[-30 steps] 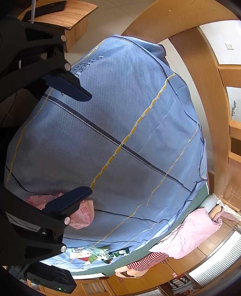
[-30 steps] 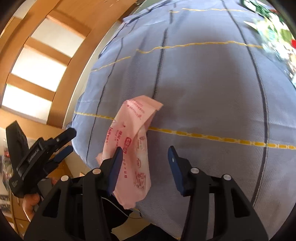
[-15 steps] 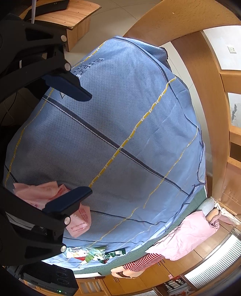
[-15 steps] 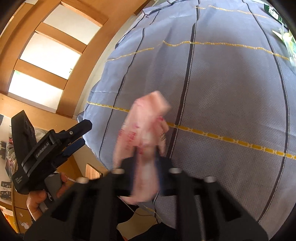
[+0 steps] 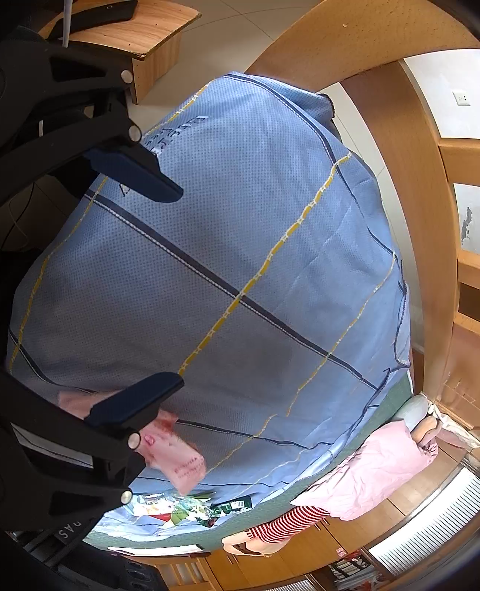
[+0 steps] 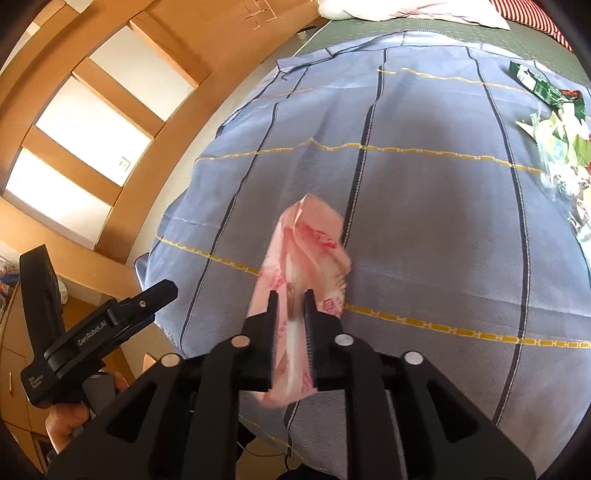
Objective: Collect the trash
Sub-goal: 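Grasp the pink bag with the left tool while the right tool releases it and grasps the clear plastic bag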
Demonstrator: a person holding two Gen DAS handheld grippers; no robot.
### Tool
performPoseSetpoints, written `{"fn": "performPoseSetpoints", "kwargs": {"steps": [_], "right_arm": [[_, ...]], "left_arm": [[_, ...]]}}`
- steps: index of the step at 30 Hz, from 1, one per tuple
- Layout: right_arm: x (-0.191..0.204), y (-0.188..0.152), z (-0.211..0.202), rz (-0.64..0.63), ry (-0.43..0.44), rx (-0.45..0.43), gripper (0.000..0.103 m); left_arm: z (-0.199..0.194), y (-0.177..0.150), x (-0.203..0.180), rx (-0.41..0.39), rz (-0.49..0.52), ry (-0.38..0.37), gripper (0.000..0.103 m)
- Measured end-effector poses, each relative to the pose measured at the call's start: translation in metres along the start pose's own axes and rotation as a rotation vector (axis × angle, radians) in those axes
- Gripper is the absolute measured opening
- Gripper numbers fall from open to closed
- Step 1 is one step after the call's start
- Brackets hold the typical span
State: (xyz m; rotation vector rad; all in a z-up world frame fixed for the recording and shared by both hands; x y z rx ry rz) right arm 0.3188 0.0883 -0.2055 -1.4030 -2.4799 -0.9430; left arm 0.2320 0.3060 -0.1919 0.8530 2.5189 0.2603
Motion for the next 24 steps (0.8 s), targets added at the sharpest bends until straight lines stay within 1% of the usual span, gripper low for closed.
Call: {"fn": "performPoseSetpoints", "kwargs": {"steps": [6, 9, 13, 17, 18, 19, 20, 21, 22, 24], "right_arm": [[-0.006, -0.003, -0.002, 0.034, 0.022, -0.008, 0.027], [-0.011, -0.004, -0.005, 0.051, 0.023, -0.016, 0.032], [-0.019, -0.002, -0.016, 0.072, 0.037, -0.049, 0.038], [-0.036, 0.002, -0.039, 0.102, 0.010, -0.104, 0.042], [-0.043, 0.003, -0.046, 0.112, -0.006, -0.119, 0.043], [-0.051, 0.005, -0.053, 0.123, -0.033, -0.133, 0.046], [-0.061, 0.008, -0.062, 0.134, -0.087, -0.147, 0.049], [-0.072, 0.010, -0.070, 0.149, -0.150, -0.154, 0.057], [-0.082, 0.011, -0.076, 0.165, -0.203, -0.158, 0.060], [-0.109, 0.015, -0.088, 0.180, -0.342, -0.164, 0.063]], "left_arm": [[0.000, -0.001, -0.001, 0.001, 0.001, 0.001, 0.093], [0.001, -0.001, 0.000, 0.002, 0.004, 0.001, 0.093], [0.002, -0.002, -0.001, 0.005, 0.007, 0.000, 0.093], [0.002, -0.003, -0.003, 0.012, 0.015, -0.012, 0.093], [0.001, -0.004, -0.006, 0.015, 0.023, -0.022, 0.093], [0.001, -0.005, -0.009, 0.017, 0.034, -0.036, 0.093], [0.000, -0.007, -0.013, 0.022, 0.055, -0.059, 0.094], [-0.001, -0.010, -0.020, 0.029, 0.083, -0.086, 0.094], [-0.001, -0.013, -0.026, 0.039, 0.108, -0.110, 0.094], [0.001, -0.023, -0.043, 0.078, 0.175, -0.173, 0.094]]}}
Point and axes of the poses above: each gripper's, at about its wrist camera, not at the fingertips, and z roughly the way its jaws point, x to its left, y to its top, the point moved 1 cm from there along z, roughly the way its jaws point, and after that the axes turned 11 degrees about -z, right-handed, at the moved point
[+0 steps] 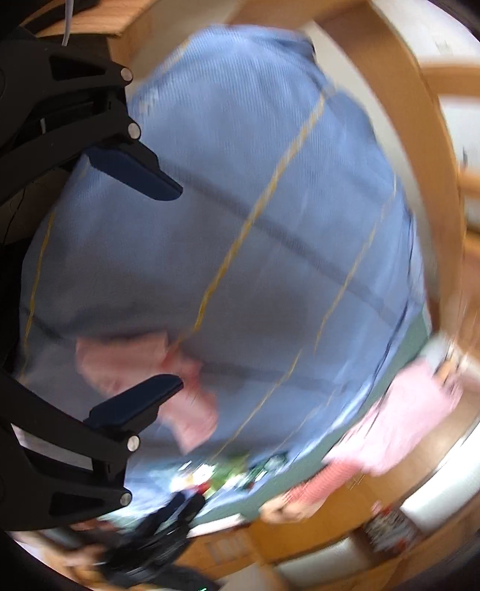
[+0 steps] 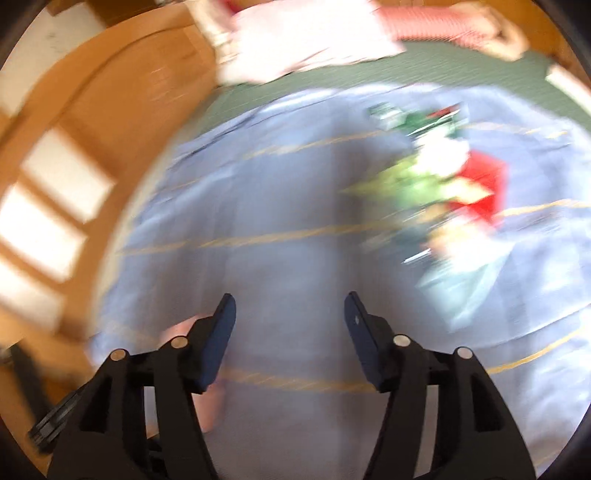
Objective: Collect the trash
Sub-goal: 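Grasp the pink bag with the left tool while the right tool releases it and grasps the clear plastic bag, then carry the pink bag in the left tool and clear bag in the right tool toward the trash bag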
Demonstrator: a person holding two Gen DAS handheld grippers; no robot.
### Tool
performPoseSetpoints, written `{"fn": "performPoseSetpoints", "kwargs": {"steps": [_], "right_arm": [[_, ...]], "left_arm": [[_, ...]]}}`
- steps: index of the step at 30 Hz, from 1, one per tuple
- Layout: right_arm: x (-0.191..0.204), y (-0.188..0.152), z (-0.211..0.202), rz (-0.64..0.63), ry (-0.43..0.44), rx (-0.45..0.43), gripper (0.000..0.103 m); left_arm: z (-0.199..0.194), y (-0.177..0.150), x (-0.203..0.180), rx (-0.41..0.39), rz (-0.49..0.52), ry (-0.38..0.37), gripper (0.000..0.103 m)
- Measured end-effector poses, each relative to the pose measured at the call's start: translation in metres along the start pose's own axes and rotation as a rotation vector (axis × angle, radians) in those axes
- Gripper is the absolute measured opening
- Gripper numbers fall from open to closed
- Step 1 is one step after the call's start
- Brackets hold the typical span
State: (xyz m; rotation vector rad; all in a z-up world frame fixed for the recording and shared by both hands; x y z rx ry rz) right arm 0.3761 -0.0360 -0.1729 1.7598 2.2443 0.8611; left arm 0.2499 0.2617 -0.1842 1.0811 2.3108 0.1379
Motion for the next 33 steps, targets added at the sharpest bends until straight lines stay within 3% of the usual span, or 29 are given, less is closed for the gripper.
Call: {"fn": "performPoseSetpoints", "kwargs": {"steps": [4, 8, 11, 16, 17, 19, 23, 24, 25, 29, 33], "right_arm": [[-0.042, 0.014, 0.014, -0.036, -0.235, 0.021, 0.072], [-0.069, 0.014, 0.042, -0.083, -0.346, 0.100, 0.077], [-0.084, 0.008, 0.060, -0.081, -0.360, 0.152, 0.077], [-0.087, -0.001, 0.062, -0.076, -0.284, 0.133, 0.076], [-0.083, -0.002, 0.060, -0.081, -0.266, 0.128, 0.072], [-0.078, -0.004, 0.060, -0.098, -0.224, 0.128, 0.053], [-0.057, -0.011, 0.054, -0.138, -0.176, 0.134, 0.040], [-0.055, -0.012, 0.053, -0.140, -0.164, 0.135, 0.019], [-0.051, -0.013, 0.053, -0.136, -0.150, 0.142, 0.007], [-0.040, -0.024, 0.046, -0.114, -0.094, 0.150, 0.006], [-0.031, -0.029, 0.032, -0.116, -0.069, 0.124, 0.004]], "left_arm": [[0.013, -0.017, -0.034, 0.061, 0.140, -0.058, 0.095], [0.028, -0.032, -0.059, 0.093, 0.255, -0.061, 0.095], [0.039, -0.041, -0.068, 0.109, 0.294, -0.046, 0.095], [0.055, -0.044, -0.066, 0.124, 0.288, -0.005, 0.095], [0.057, -0.043, -0.064, 0.118, 0.280, 0.004, 0.095], [0.058, -0.041, -0.060, 0.109, 0.265, 0.016, 0.091], [0.062, -0.035, -0.050, 0.127, 0.216, 0.006, 0.067], [0.062, -0.034, -0.048, 0.132, 0.204, 0.002, 0.062], [0.061, -0.033, -0.046, 0.135, 0.202, 0.003, 0.053], [0.061, -0.030, -0.045, 0.126, 0.210, 0.006, 0.041], [0.056, -0.027, -0.044, 0.108, 0.189, -0.010, 0.039]]}}
Point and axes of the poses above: each gripper's, at about its wrist camera, not at the fingertips, and z roughly the way its jaws point, x to its left, y to its top, the point moved 1 cm from there along z, roughly the way its jaws point, and after that the axes turned 11 degrees about -z, right-handed, at the moved point
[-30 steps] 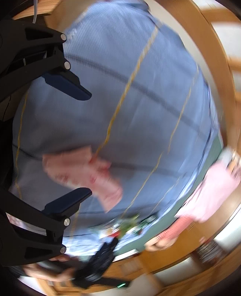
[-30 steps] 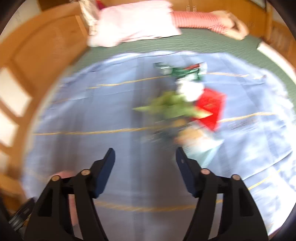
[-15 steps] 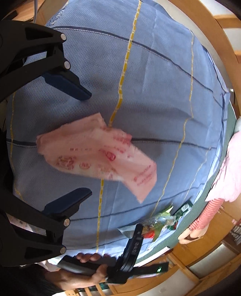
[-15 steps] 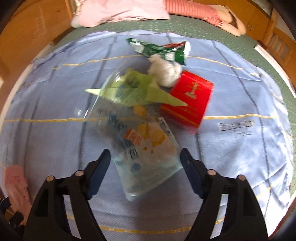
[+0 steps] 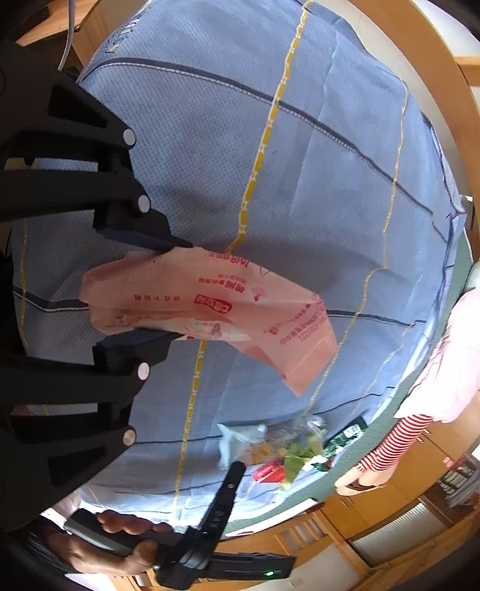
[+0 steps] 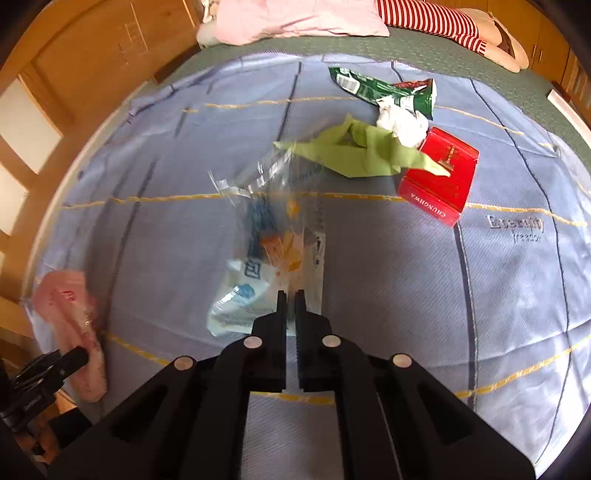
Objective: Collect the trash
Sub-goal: 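Carry the pink bag in the left tool and clear bag in the right tool toward the trash bag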
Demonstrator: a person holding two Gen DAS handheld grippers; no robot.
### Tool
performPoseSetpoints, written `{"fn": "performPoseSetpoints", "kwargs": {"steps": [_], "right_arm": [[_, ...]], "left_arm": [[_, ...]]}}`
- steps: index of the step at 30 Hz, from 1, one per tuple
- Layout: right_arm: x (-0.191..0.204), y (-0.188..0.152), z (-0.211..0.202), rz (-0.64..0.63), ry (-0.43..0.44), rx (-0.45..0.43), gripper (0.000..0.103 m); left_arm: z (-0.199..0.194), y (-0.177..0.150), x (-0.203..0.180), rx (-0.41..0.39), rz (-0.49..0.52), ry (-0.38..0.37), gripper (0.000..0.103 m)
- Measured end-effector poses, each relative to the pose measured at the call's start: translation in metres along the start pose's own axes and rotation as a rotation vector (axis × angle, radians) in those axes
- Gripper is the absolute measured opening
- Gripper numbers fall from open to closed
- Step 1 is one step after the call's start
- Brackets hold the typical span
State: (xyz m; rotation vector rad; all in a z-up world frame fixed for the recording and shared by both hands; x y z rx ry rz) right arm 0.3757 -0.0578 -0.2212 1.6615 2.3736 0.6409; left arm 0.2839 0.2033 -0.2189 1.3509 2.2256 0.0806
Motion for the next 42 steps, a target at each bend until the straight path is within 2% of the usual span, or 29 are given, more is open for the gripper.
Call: {"fn": "performPoseSetpoints", "kwargs": {"steps": [5, 11, 13, 15, 17, 19, 21, 23, 26, 27, 28, 29, 31, 33, 36, 39, 42], "right_arm": [[0.005, -0.004, -0.027, 0.012, 0.029, -0.054, 0.003], [0.005, -0.019, -0.066, 0.016, 0.048, -0.113, 0.003], [0.005, -0.026, -0.071, 0.009, 0.046, -0.108, 0.003], [0.011, -0.032, -0.063, -0.044, 0.042, -0.057, 0.003], [0.014, -0.037, -0.052, -0.065, 0.023, -0.014, 0.009], [0.018, -0.039, -0.042, -0.074, 0.023, 0.009, 0.045], [0.020, -0.039, -0.031, -0.077, -0.008, 0.032, 0.063], [0.019, -0.038, -0.015, -0.065, -0.031, 0.059, 0.063], [0.018, -0.040, 0.005, -0.031, 0.010, 0.109, 0.063], [0.019, -0.041, 0.009, -0.025, 0.022, 0.111, 0.059], [0.020, -0.042, 0.011, -0.019, 0.023, 0.110, 0.035], [0.021, -0.043, 0.012, -0.012, 0.026, 0.108, 0.023], [0.023, -0.044, 0.011, 0.005, 0.048, 0.103, 0.011], [0.023, -0.045, 0.002, 0.022, 0.047, 0.077, 0.006], [0.019, -0.047, -0.029, 0.054, 0.062, 0.010, 0.005], [0.016, -0.057, -0.075, 0.051, 0.075, -0.079, 0.005], [0.012, -0.078, -0.125, 0.039, 0.084, -0.163, 0.005]], "left_arm": [[-0.012, 0.002, 0.001, -0.057, 0.003, 0.002, 0.037], [-0.047, -0.008, 0.006, -0.160, 0.052, 0.015, 0.035], [-0.058, -0.011, 0.008, -0.197, 0.071, 0.021, 0.035], [-0.061, -0.013, 0.011, -0.214, 0.069, 0.023, 0.035], [-0.059, -0.016, 0.013, -0.201, 0.056, 0.017, 0.035], [-0.056, -0.019, 0.013, -0.189, 0.058, 0.023, 0.035], [-0.052, -0.022, 0.009, -0.181, 0.075, 0.026, 0.035], [-0.051, -0.023, 0.008, -0.179, 0.088, 0.024, 0.035], [-0.049, -0.022, 0.010, -0.172, 0.080, 0.019, 0.035], [-0.049, -0.022, 0.011, -0.168, 0.074, 0.015, 0.035], [-0.049, -0.021, 0.012, -0.167, 0.072, 0.013, 0.035], [-0.050, -0.020, 0.011, -0.169, 0.073, 0.014, 0.035], [-0.052, -0.020, 0.010, -0.178, 0.083, 0.014, 0.035], [-0.058, -0.022, 0.007, -0.198, 0.098, 0.019, 0.035], [-0.074, -0.028, -0.001, -0.247, 0.141, 0.059, 0.035], [-0.106, -0.046, -0.016, -0.340, 0.190, 0.092, 0.035], [-0.133, -0.071, -0.035, -0.376, 0.221, 0.070, 0.035]]}}
Point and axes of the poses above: each gripper's, at about its wrist camera, not at the fingertips, and z roughly the way its jaws point, x to its left, y to its top, the point moved 1 cm from there along z, roughly the way its jaws point, and after that the axes turned 11 degrees about -z, right-handed, at the moved point
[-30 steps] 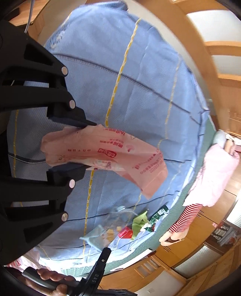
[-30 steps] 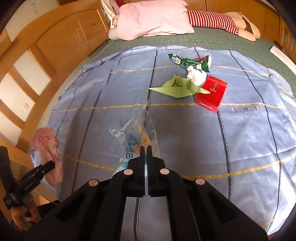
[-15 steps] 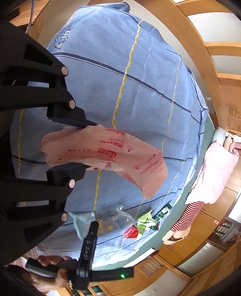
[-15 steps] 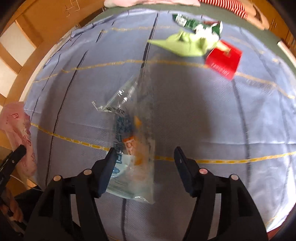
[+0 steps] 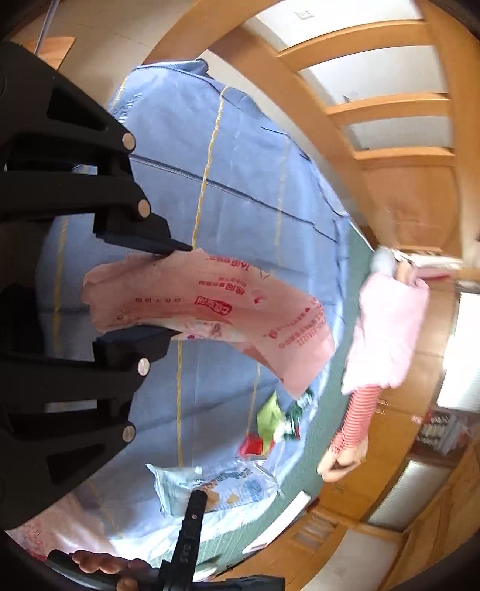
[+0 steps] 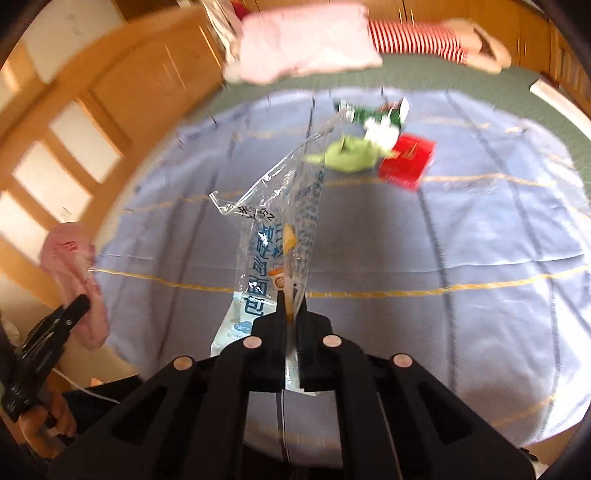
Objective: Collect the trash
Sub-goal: 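Carry the pink bag in the left tool and clear bag in the right tool toward the trash bag, then open both tools over the white trash bag to drop the pink and clear bags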
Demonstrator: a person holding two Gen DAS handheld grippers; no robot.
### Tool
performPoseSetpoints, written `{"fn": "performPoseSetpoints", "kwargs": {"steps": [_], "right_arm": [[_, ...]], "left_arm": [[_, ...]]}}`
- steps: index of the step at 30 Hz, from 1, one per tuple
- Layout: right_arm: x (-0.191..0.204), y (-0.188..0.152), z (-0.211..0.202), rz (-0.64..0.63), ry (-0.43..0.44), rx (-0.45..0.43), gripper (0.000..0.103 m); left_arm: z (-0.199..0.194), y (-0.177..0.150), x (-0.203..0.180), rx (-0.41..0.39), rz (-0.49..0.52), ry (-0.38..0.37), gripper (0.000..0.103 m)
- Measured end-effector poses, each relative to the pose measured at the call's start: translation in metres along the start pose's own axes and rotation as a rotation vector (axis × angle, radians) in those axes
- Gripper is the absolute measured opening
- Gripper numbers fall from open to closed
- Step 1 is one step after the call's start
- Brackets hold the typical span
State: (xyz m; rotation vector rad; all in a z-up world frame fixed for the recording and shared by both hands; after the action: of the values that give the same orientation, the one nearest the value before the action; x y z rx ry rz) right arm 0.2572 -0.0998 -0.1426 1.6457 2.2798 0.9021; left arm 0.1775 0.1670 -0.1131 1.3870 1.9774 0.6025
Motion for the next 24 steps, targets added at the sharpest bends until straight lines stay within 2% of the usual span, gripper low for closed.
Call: {"fn": "performPoseSetpoints", "kwargs": {"steps": [4, 9, 14, 18, 20, 22, 24], "right_arm": [[-0.007, -0.034, -0.075, -0.026, -0.020, -0.092, 0.005], [-0.020, -0.091, -0.138, -0.047, -0.126, -0.114, 0.005], [-0.037, -0.159, -0.171, -0.024, -0.192, -0.063, 0.005], [-0.051, -0.201, -0.163, 0.051, -0.156, 0.025, 0.006], [-0.057, -0.216, -0.154, 0.085, -0.166, 0.101, 0.016], [-0.061, -0.222, -0.152, 0.111, -0.181, 0.119, 0.052], [-0.064, -0.222, -0.166, 0.137, -0.190, 0.060, 0.066]], "left_arm": [[-0.046, -0.017, -0.037, -0.032, 0.063, -0.073, 0.035], [-0.092, -0.042, -0.090, -0.056, 0.172, -0.175, 0.036], [-0.115, -0.071, -0.134, -0.035, 0.268, -0.253, 0.036], [-0.124, -0.094, -0.158, -0.006, 0.325, -0.294, 0.036], [-0.126, -0.102, -0.168, 0.010, 0.351, -0.313, 0.036], [-0.129, -0.111, -0.178, 0.023, 0.380, -0.324, 0.036], [-0.127, -0.116, -0.183, 0.044, 0.399, -0.338, 0.036]]}}
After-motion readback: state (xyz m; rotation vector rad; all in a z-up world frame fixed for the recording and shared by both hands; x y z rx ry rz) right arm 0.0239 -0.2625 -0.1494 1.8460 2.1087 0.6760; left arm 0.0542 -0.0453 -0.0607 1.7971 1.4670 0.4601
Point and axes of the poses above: each gripper's, at about its wrist camera, not at the fingertips, and z roughly the way its jaws point, x to its left, y to its top, the point moved 1 cm from there along z, roughly the way its jaws point, and after that the axes turned 11 degrees about -z, right-handed, at the moved point
